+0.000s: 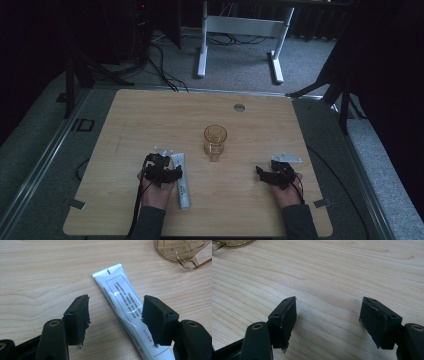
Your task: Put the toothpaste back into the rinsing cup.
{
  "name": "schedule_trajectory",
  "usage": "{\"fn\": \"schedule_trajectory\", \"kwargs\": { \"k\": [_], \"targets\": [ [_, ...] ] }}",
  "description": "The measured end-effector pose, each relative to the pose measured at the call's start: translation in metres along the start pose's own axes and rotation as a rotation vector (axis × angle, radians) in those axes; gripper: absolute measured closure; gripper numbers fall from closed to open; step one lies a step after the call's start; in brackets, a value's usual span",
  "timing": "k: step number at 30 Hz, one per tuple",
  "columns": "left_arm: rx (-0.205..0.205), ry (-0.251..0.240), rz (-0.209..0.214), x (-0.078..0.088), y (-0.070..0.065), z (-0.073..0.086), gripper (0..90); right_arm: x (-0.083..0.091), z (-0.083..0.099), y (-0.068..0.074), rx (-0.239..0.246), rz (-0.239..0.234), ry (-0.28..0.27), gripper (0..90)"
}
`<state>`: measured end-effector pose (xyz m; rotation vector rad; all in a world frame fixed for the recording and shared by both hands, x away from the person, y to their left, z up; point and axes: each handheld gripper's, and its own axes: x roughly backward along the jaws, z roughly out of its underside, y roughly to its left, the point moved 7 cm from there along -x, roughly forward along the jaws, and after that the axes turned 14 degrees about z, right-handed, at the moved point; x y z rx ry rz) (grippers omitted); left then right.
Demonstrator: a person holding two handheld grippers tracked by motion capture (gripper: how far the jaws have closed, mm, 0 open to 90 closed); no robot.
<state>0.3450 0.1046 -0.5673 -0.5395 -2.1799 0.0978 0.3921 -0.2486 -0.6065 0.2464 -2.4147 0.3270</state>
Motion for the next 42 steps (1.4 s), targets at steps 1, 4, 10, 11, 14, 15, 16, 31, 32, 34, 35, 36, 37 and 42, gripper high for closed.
{"fn": "schedule_trajectory", "kwargs": {
  "k": [1, 4, 10, 11, 14, 15, 16, 31, 32, 34, 35, 36, 37, 42],
  "targets": [
    [0.000, 0.000, 0.000, 0.000, 0.000, 0.000, 38.9, 0.000, 0.000, 0.000, 0.000, 0.000, 0.000, 29.3],
    [0.003, 0.006, 0.003, -0.002, -0.002, 0.000, 38.8, 0.000, 0.000, 0.000, 0.001, 0.000, -0.001, 29.3],
    [0.012, 0.012, 0.001, -0.006, -0.005, 0.001, 37.5, 0.000, 0.000, 0.000, 0.000, 0.000, -0.001, 29.3],
    [0.013, 0.015, 0.001, -0.006, -0.006, 0.002, 37.5, 0.000, 0.000, 0.000, 0.000, 0.000, 0.000, 29.3],
    [0.012, 0.018, 0.002, -0.009, -0.007, 0.002, 37.3, 0.000, 0.000, 0.000, -0.001, 0.000, 0.000, 29.3],
    [0.011, 0.019, 0.003, -0.009, -0.008, 0.002, 37.2, 0.000, 0.000, 0.000, 0.000, 0.000, 0.000, 29.3],
    [0.010, 0.023, 0.004, -0.009, -0.008, 0.002, 37.2, 0.000, 0.000, 0.000, 0.001, 0.000, -0.001, 29.3],
    [0.022, 0.042, 0.000, -0.018, -0.015, 0.005, 34.1, 0.000, 0.000, 0.000, 0.000, 0.000, -0.001, 29.3],
    [0.022, 0.043, -0.001, -0.018, -0.015, 0.006, 33.6, 0.000, 0.000, 0.000, 0.001, 0.000, -0.001, 29.3],
    [0.021, 0.048, 0.000, -0.019, -0.016, 0.006, 33.5, 0.000, 0.000, 0.000, 0.001, 0.000, -0.001, 29.3],
    [0.021, 0.049, -0.001, -0.020, -0.017, 0.006, 33.0, 0.000, 0.000, 0.000, 0.000, 0.000, 0.000, 29.3],
    [0.022, 0.051, 0.001, -0.020, -0.017, 0.007, 32.8, 0.000, 0.000, 0.000, 0.000, 0.000, -0.001, 29.3],
    [0.021, 0.055, -0.001, -0.021, -0.018, 0.008, 32.8, 0.000, 0.000, 0.000, 0.000, 0.000, -0.001, 29.3],
    [0.018, 0.068, 0.002, -0.023, -0.019, 0.010, 32.5, 0.000, 0.000, 0.000, 0.001, 0.000, -0.001, 29.3]
  ]
}}
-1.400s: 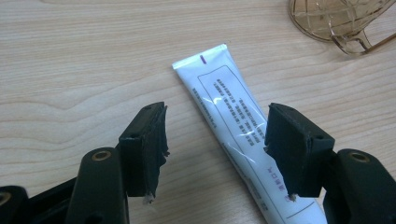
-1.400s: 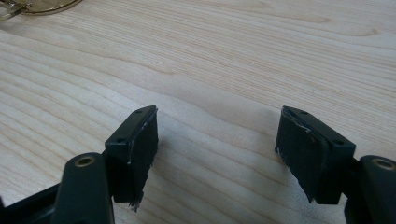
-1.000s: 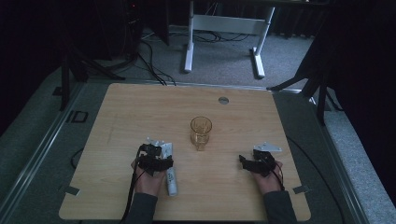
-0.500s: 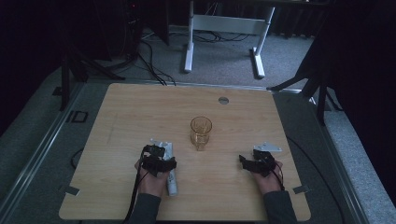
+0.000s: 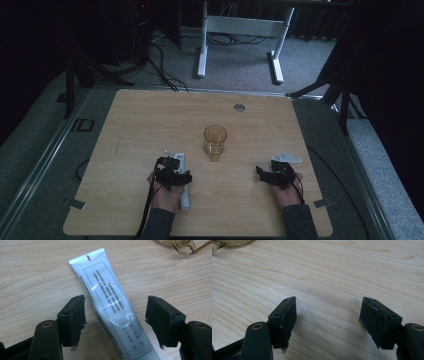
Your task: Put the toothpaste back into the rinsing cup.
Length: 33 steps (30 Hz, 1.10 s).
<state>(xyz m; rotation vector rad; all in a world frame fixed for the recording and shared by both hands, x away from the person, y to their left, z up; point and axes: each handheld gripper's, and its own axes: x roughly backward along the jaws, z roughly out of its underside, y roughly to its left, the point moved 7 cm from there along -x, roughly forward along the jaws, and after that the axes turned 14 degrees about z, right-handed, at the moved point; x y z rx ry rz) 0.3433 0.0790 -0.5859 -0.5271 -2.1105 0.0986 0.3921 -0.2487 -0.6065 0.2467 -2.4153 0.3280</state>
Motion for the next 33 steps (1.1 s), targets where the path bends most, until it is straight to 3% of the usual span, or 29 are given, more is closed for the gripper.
{"fn": "schedule_trajectory", "kwargs": {
  "k": [27, 33],
  "targets": [
    [0.020, 0.039, -0.016, -0.011, -0.002, 0.008, 28.9, 0.000, 0.000, 0.000, 0.000, 0.000, 0.000, 29.3],
    [0.005, 0.043, -0.047, -0.011, -0.003, 0.010, 32.2, 0.000, 0.000, 0.000, 0.000, 0.000, 0.000, 29.3]
  ]
}}
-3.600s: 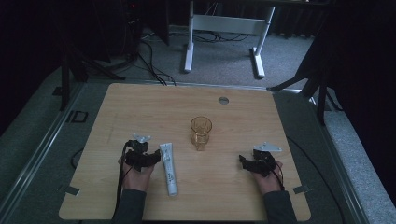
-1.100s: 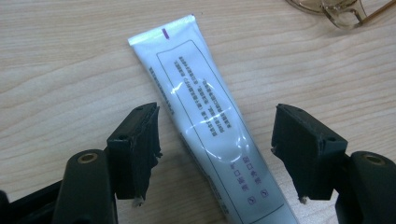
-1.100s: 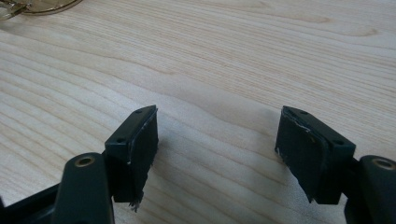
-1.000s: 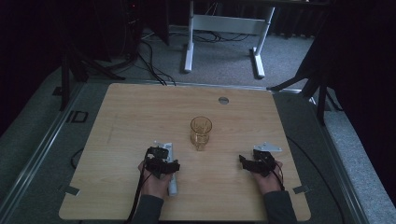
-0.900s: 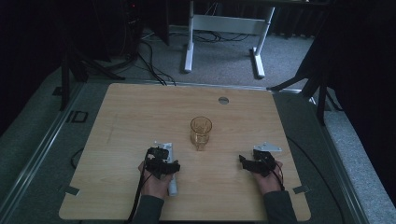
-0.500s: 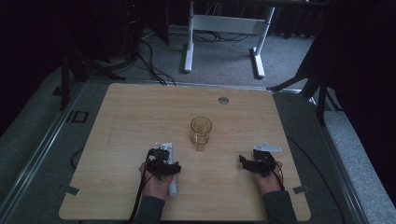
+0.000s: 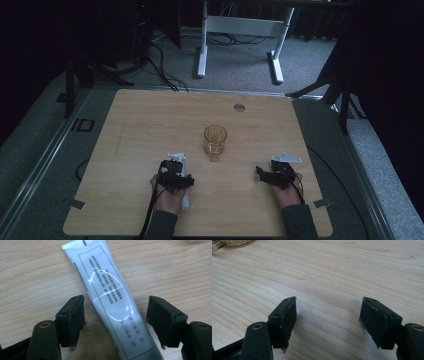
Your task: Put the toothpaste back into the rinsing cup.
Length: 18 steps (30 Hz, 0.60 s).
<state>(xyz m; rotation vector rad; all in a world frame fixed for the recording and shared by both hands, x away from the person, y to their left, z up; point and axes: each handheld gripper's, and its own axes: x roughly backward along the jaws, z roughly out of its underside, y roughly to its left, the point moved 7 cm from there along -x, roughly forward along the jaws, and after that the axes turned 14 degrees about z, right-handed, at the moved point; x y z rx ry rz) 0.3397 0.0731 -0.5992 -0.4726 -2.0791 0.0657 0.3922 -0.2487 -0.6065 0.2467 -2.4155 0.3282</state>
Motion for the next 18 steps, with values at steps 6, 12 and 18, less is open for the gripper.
{"fn": "schedule_trajectory", "kwargs": {
  "k": [6, 12, 18],
  "targets": [
    [0.004, -0.002, -0.010, 0.0010, 0.0003, 0.0007, 35.6, 0.0000, 0.0000, 0.0000, 0.000, 0.000, 0.000, 29.3],
    [-0.004, 0.005, -0.019, 0.0011, -0.0018, 0.0005, 40.7, 0.0000, 0.0000, 0.0000, 0.000, 0.000, 0.000, 29.3],
    [-0.024, 0.006, -0.005, 0.0020, -0.0037, 0.0003, 49.9, 0.0000, 0.0000, 0.0001, -0.001, 0.000, 0.000, 29.3]
  ]
}}
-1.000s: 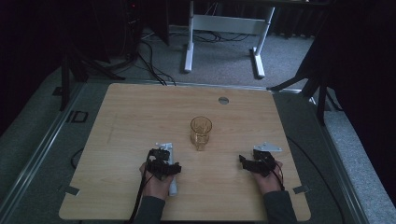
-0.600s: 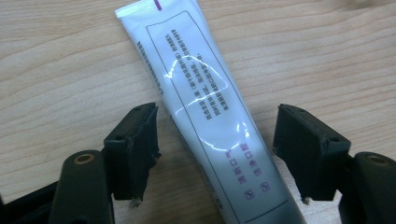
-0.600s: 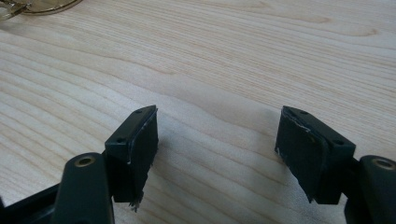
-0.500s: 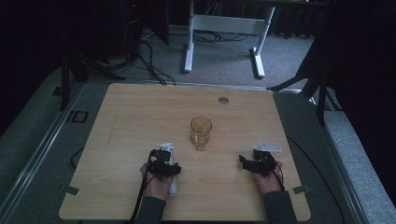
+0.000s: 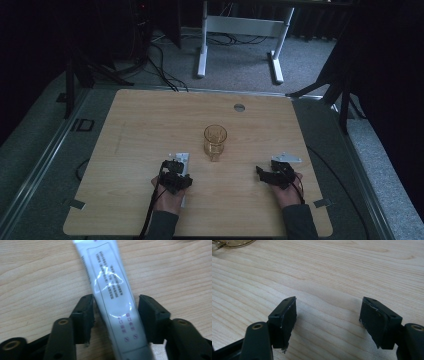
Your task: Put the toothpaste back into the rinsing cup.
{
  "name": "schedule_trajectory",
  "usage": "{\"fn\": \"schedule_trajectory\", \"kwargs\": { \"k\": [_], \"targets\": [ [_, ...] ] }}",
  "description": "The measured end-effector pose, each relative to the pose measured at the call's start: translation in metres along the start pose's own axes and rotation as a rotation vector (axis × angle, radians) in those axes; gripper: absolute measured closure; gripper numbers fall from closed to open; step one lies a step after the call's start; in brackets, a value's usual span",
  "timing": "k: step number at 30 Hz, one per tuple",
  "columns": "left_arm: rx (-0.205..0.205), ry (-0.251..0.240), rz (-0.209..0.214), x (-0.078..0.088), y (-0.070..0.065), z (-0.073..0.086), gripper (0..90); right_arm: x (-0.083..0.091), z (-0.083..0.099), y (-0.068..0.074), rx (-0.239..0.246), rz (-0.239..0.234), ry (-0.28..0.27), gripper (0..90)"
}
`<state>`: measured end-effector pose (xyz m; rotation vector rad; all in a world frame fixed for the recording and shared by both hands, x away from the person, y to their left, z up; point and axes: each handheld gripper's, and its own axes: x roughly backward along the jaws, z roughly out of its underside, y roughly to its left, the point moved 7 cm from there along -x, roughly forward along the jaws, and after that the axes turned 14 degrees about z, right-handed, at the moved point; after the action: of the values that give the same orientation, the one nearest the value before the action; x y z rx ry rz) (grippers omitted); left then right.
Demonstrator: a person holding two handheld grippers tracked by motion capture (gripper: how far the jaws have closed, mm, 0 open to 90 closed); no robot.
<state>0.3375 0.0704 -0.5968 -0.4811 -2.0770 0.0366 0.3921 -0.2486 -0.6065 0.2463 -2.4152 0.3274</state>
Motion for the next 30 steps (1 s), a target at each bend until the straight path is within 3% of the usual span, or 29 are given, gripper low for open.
{"fn": "schedule_trajectory", "kwargs": {
  "k": [3, 9, 30],
  "targets": [
    [-0.017, 0.002, 0.004, 0.000, -0.001, 0.000, 57.8, 0.000, 0.000, 0.000, 0.001, 0.000, 0.000, 29.3],
    [-0.031, 0.009, 0.016, 0.003, 0.000, -0.001, 63.3, 0.000, 0.000, 0.000, 0.000, 0.000, 0.000, 29.3],
    [-0.061, 0.011, 0.041, 0.014, -0.002, -0.003, 64.9, 0.000, 0.000, 0.000, -0.001, 0.000, 0.001, 29.3]
  ]
}}
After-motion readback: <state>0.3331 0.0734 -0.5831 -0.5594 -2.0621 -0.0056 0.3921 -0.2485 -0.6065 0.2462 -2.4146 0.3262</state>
